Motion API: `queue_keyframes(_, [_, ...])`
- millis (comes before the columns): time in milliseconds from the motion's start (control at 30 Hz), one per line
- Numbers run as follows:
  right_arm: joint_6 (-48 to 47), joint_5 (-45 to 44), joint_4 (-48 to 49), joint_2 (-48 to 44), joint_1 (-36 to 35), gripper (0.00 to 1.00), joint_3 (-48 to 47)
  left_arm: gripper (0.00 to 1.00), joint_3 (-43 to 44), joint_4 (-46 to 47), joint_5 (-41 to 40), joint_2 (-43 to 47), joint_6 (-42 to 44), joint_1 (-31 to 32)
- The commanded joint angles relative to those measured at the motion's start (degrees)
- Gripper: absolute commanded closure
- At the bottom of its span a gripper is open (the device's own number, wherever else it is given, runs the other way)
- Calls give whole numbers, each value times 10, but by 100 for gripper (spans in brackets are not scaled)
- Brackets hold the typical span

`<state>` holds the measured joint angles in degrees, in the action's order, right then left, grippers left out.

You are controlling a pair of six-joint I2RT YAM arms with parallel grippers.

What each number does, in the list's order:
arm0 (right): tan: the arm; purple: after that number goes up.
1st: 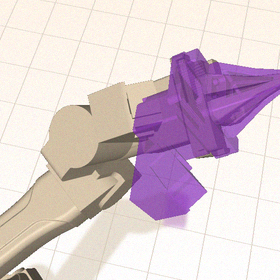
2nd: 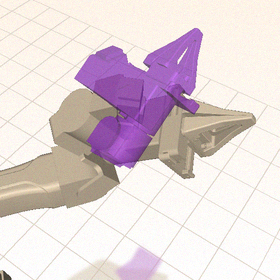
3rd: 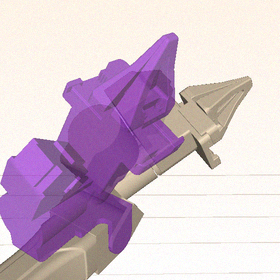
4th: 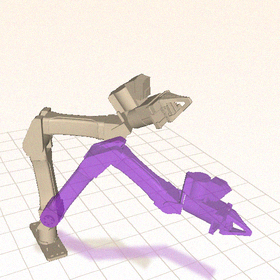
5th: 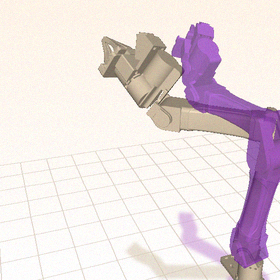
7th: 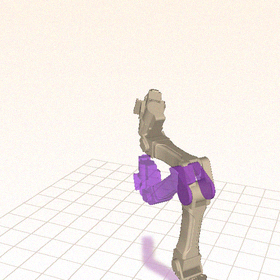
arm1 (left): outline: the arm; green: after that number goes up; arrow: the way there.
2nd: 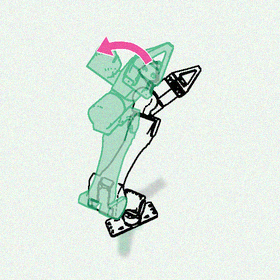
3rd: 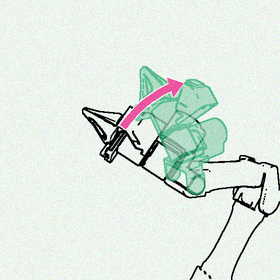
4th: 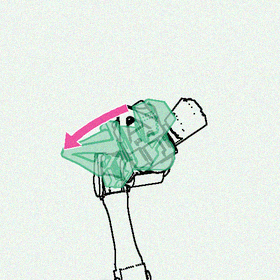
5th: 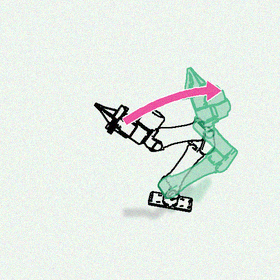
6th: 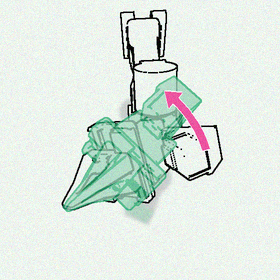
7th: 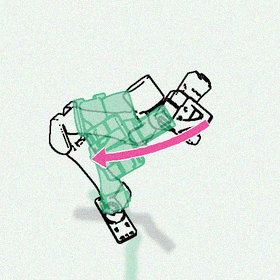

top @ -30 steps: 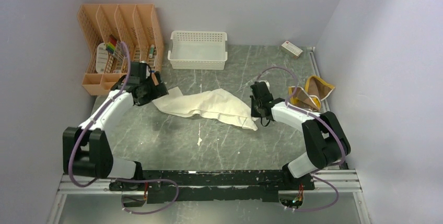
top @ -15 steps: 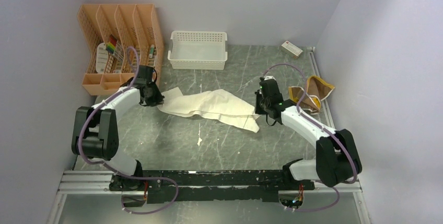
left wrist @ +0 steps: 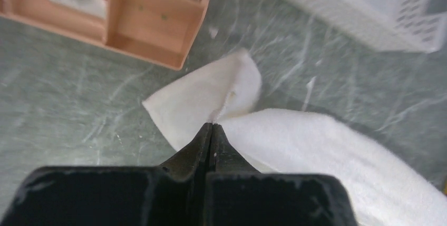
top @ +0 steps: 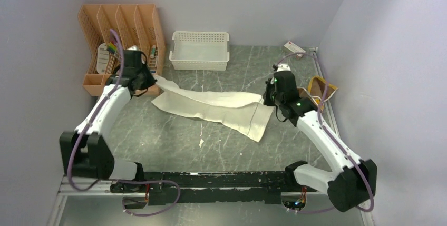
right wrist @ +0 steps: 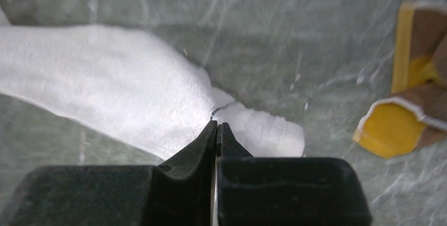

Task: Roll the towels
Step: Flatten out the towel at the center of the board.

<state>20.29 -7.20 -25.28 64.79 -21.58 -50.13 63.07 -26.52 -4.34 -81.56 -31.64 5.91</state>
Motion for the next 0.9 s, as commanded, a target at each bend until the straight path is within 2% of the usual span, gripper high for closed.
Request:
queue_keyframes(0, [-10, -29, -35, -73, 5, 100, -88, 93, 78, -51, -39, 119, 20, -12])
queue_keyframes(200, [-54, -18, -70, -141, 5, 100, -219, 93, 236, -150, -100, 235, 28, -13])
queue_keyframes(333, [-56, -7, -111, -176, 5, 100, -282, 93, 302, -208, -118, 297, 5, -13])
queue_keyframes(533, [-50, 82, -161, -279, 4, 100, -259, 93, 247, -271, -79, 423, -62, -13])
queue_keyframes(733, [-23, 103, -224, -354, 7, 100, -186, 93, 169, -332, -51, 495, -64, -14])
queue_keyframes(867, [-3, 141, -208, -349, 12, 79, -92, 93, 127, -352, -23, 486, -35, -14])
